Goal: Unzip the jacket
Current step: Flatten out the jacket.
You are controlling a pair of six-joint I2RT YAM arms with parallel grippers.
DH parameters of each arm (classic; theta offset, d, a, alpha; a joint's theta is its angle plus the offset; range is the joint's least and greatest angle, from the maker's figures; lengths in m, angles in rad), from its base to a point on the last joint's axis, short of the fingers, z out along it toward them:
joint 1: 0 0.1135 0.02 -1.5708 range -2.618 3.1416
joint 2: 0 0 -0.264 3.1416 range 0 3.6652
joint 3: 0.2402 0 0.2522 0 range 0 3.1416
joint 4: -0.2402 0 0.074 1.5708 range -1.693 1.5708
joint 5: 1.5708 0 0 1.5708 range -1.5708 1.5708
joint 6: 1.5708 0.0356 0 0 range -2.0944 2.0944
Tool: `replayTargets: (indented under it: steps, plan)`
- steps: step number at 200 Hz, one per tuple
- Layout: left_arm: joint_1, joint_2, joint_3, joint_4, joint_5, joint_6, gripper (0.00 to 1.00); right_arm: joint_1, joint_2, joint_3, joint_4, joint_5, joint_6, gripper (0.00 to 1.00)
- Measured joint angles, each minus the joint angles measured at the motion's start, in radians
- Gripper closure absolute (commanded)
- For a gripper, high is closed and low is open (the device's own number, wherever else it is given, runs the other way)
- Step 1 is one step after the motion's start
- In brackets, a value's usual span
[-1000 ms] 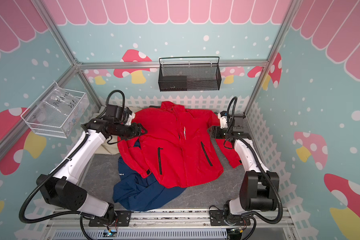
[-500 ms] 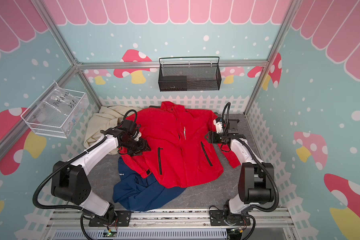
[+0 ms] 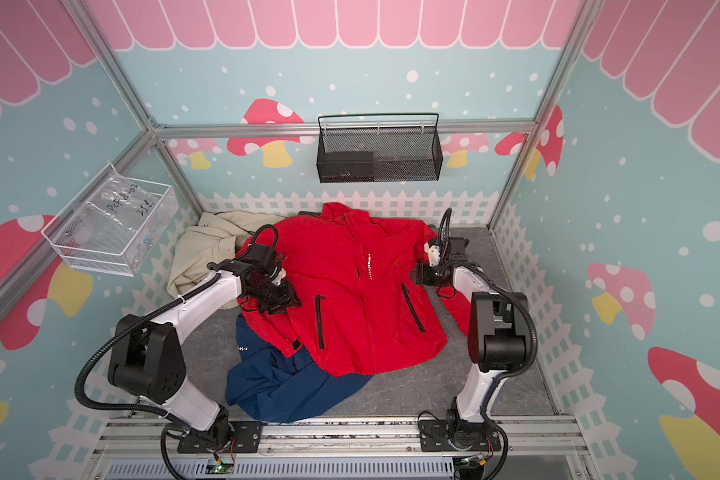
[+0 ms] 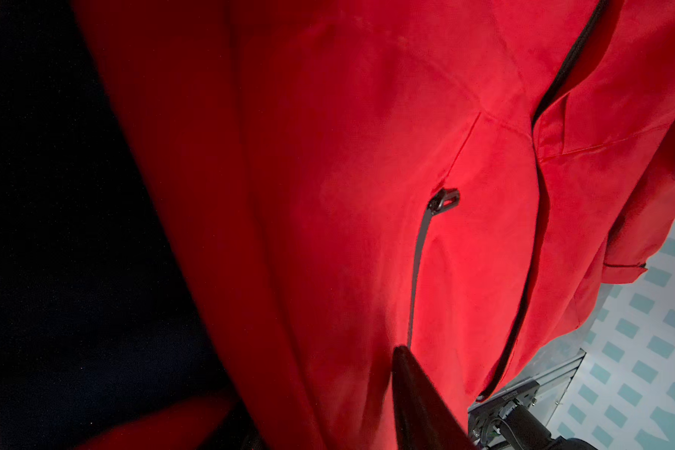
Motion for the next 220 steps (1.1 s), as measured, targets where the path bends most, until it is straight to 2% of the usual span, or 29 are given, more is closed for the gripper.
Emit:
replayTargets:
  steps: [25,45,56,79,103,152,220]
  plan:
    - [0.000,0.005,0.000,0.004,0.005,0.001,0.59,0.000,0.069,0.049,0.021,-0.010,0.011,0.36]
    - [0.000,0.008,-0.002,0.009,0.008,0.003,0.62,0.000,0.112,0.061,0.048,-0.015,0.024,0.44]
    - [0.000,0.008,-0.005,0.013,0.008,0.005,0.67,0.000,0.129,0.061,0.053,-0.016,0.035,0.53]
    - [0.000,0.008,-0.008,0.017,0.014,0.005,0.76,0.000,0.139,0.052,0.068,-0.016,0.039,0.83]
    - [0.000,0.007,-0.008,0.020,0.025,0.012,0.83,0.000,0.118,0.001,0.103,-0.011,0.054,1.00]
    - [0.000,0.006,0.025,-0.011,0.039,0.033,1.00,0.000,0.050,-0.039,0.115,-0.002,0.056,1.00]
    - [-0.013,-0.019,0.047,-0.035,0.050,0.046,1.00,-0.010,-0.024,-0.043,0.099,0.027,0.055,1.00]
